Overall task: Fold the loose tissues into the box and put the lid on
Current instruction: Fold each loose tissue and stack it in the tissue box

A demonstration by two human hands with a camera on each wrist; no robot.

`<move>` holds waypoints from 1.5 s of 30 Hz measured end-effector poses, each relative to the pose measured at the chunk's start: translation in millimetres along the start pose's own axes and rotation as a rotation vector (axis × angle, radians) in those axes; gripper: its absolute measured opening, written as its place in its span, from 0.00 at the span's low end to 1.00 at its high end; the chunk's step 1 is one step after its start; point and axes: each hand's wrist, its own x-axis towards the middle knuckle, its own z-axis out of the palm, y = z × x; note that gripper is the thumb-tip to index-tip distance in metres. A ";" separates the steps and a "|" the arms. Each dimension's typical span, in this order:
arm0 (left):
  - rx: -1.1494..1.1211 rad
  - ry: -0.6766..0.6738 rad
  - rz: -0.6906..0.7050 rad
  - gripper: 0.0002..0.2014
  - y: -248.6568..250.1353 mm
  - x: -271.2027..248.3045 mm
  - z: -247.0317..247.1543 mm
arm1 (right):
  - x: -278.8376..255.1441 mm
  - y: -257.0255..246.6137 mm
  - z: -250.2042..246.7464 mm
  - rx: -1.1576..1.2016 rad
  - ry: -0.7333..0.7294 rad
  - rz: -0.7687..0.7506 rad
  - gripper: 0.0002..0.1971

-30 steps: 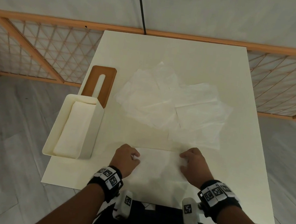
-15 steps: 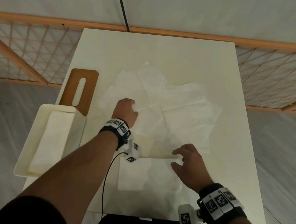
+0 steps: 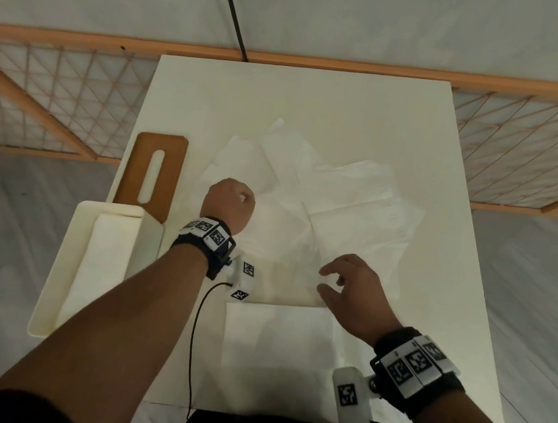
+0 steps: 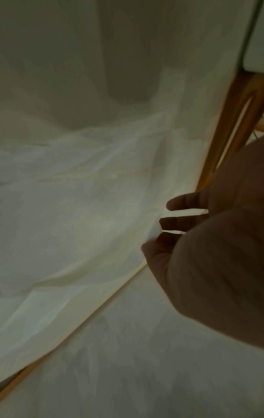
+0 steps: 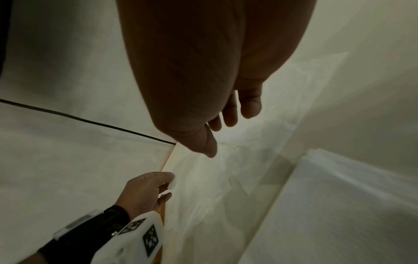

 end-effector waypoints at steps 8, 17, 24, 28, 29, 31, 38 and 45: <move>0.121 -0.184 0.273 0.06 40.9 -34.9 -77.7 | 26.2 -60.8 -6.5 -0.126 0.157 -0.259 0.40; -0.450 -0.193 0.232 0.11 46.6 -69.0 -163.8 | 29.7 -123.3 -18.7 0.084 0.135 -0.158 0.10; -0.830 -0.522 -0.158 0.50 -45.8 -107.6 -117.7 | 13.0 -116.8 -48.2 0.955 -0.112 0.190 0.11; -1.083 -0.486 -0.231 0.27 -24.2 -132.8 -101.5 | 3.8 -113.3 -48.6 1.000 -0.136 0.175 0.12; -1.133 -0.440 -0.235 0.23 -18.7 -136.9 -102.8 | 1.4 -111.7 -49.0 0.974 -0.130 0.171 0.12; -1.183 -0.367 -0.216 0.17 -10.3 -141.9 -108.2 | -3.4 -108.6 -51.1 0.890 -0.121 0.157 0.11; -0.969 -0.266 -0.029 0.11 -8.7 -147.7 -123.0 | -14.8 -97.5 -54.2 0.737 -0.119 0.074 0.09; -0.925 -0.235 0.079 0.13 -8.8 -156.7 -133.4 | -22.7 -87.8 -54.5 0.955 -0.068 -0.016 0.14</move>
